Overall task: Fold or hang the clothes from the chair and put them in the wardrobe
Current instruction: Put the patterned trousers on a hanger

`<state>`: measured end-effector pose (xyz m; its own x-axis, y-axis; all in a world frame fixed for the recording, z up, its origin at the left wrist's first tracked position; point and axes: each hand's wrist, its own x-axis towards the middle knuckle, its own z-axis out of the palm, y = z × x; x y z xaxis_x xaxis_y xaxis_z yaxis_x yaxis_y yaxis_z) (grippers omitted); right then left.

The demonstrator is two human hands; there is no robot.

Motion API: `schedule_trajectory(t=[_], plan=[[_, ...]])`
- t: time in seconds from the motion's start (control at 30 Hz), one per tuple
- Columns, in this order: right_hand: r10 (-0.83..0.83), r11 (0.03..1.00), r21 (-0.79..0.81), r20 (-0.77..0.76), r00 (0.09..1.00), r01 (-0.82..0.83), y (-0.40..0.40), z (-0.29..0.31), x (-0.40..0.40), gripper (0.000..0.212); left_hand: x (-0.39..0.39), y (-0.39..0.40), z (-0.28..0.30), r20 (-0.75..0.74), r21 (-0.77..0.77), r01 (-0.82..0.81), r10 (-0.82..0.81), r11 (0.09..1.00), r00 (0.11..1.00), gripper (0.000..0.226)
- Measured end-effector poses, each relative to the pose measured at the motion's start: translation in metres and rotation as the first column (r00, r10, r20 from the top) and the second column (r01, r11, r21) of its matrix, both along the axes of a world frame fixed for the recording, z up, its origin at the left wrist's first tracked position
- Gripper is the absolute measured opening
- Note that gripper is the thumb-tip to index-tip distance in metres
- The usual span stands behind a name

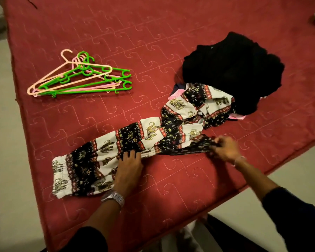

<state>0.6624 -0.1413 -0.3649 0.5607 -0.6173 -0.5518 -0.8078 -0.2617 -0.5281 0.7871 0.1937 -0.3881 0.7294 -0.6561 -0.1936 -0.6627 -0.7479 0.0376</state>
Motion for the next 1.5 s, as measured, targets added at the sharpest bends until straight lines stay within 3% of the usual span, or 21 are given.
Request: schedule_trajectory(t=[0.07, 0.1, 0.17, 0.23, 0.3, 0.4, 0.43, 0.6, 0.7, 0.8, 0.87, 0.97, 1.07, 1.13, 1.2, 1.23, 1.33, 1.5], plan=[[0.016, 0.934, -0.356, -0.061, 0.998, -0.037, -0.064, 0.018, -0.023, 0.017, 0.001, 0.01, -0.005, 0.043, -0.037, 0.018, -0.016, 0.999, 0.999, 0.023], [-0.06, 0.868, -0.495, -0.034, 0.998, 0.036, -0.092, 0.025, -0.033, 0.019, 0.001, 0.014, -0.007, 0.046, -0.049, 0.032, -0.029, 0.998, 0.999, 0.025], [-0.265, 0.743, -0.601, 0.14, 0.954, 0.295, -0.135, 0.038, -0.048, 0.017, -0.001, 0.018, -0.012, 0.059, -0.067, 0.052, -0.048, 0.996, 0.997, 0.026], [-0.342, 0.661, -0.605, 0.284, 0.896, 0.444, -0.163, 0.043, -0.06, 0.021, -0.004, 0.018, -0.017, 0.068, -0.055, 0.053, -0.05, 0.997, 0.996, 0.027], [-0.292, 0.71, -0.605, 0.212, 0.933, 0.36, -0.172, 0.034, -0.068, 0.033, -0.008, 0.016, -0.02, 0.062, -0.047, 0.032, -0.029, 0.998, 0.998, 0.028], [-0.085, 0.804, -0.594, -0.078, 0.993, 0.022, -0.16, 0.01, -0.073, 0.051, -0.012, 0.014, -0.02, 0.036, -0.065, -0.022, 0.024, 0.998, 0.999, 0.028], [-0.065, 0.813, -0.582, -0.101, 0.993, -0.006, -0.148, 0.005, -0.069, 0.052, -0.013, 0.013, -0.018, 0.035, -0.072, -0.038, 0.04, 0.997, 0.999, 0.032], [0.194, 0.807, -0.589, 0.193, 0.962, -0.045, -0.051, -0.002, -0.011, 0.028, -0.001, -0.003, -0.01, 0.072, -0.139, -0.105, 0.116, 0.985, 0.991, 0.038], [0.128, 0.923, -0.384, 0.361, 0.924, 0.022, -0.006, 0.003, 0.036, 0.019, 0.009, -0.013, -0.011, 0.068, -0.11, -0.091, 0.099, 0.99, 0.993, 0.028], [-0.136, 0.988, -0.027, 0.314, 0.94, 0.152, 0.013, 0.003, 0.074, 0.019, 0.01, -0.018, -0.012, 0.0, -0.059, -0.094, 0.094, 0.994, 0.996, 0.034], [-0.295, 0.928, 0.29, 0.185, 0.938, 0.235, 0.015, -0.002, 0.092, 0.03, 0.01, -0.023, -0.011, -0.028, -0.06, -0.124, 0.122, 0.99, 0.992, 0.035], [-0.482, 0.708, 0.62, 0.072, 0.873, 0.34, 0.013, -0.003, 0.112, 0.037, 0.011, -0.025, -0.011, -0.045, -0.115, -0.165, 0.161, 0.98, 0.986, 0.029], [-0.568, 0.566, 0.751, 0.057, 0.821, 0.34, 0.013, 0.002, 0.121, 0.03, 0.012, -0.023, -0.011, -0.07, -0.23, -0.219, 0.208, 0.948, 0.976, 0.019], [-0.679, 0.406, 0.855, 0.047, 0.733, 0.322, 0.013, 0.005, 0.12, 0.027, 0.01, -0.02, -0.009, -0.077, -0.316, -0.227, 0.213, 0.921, 0.974, 0.011], [-0.777, 0.237, 0.943, 0.04, 0.629, 0.233, 0.015, 0.009, 0.115, 0.041, 0.007, -0.015, -0.007, -0.075, -0.38, -0.2, 0.186, 0.903, 0.98, 0.009], [-0.806, 0.207, 0.957, 0.049, 0.59, 0.204, 0.016, 0.014, 0.112, 0.053, 0.006, -0.011, -0.006, -0.086, -0.395, -0.184, 0.163, 0.9, 0.983, 0.012], [-0.877, 0.221, 0.97, 0.152, 0.456, 0.102, 0.009, 0.036, 0.102, 0.068, 0.004, 0.006, -0.01, -0.13, -0.381, -0.176, 0.136, 0.907, 0.982, 0.012], [-0.921, 0.304, 0.953, 0.294, 0.256, 0.0, -0.021, 0.072, 0.061, 0.034, -0.004, 0.031, -0.017, -0.091, -0.285, -0.087, 0.063, 0.954, 0.994, 0.022]])
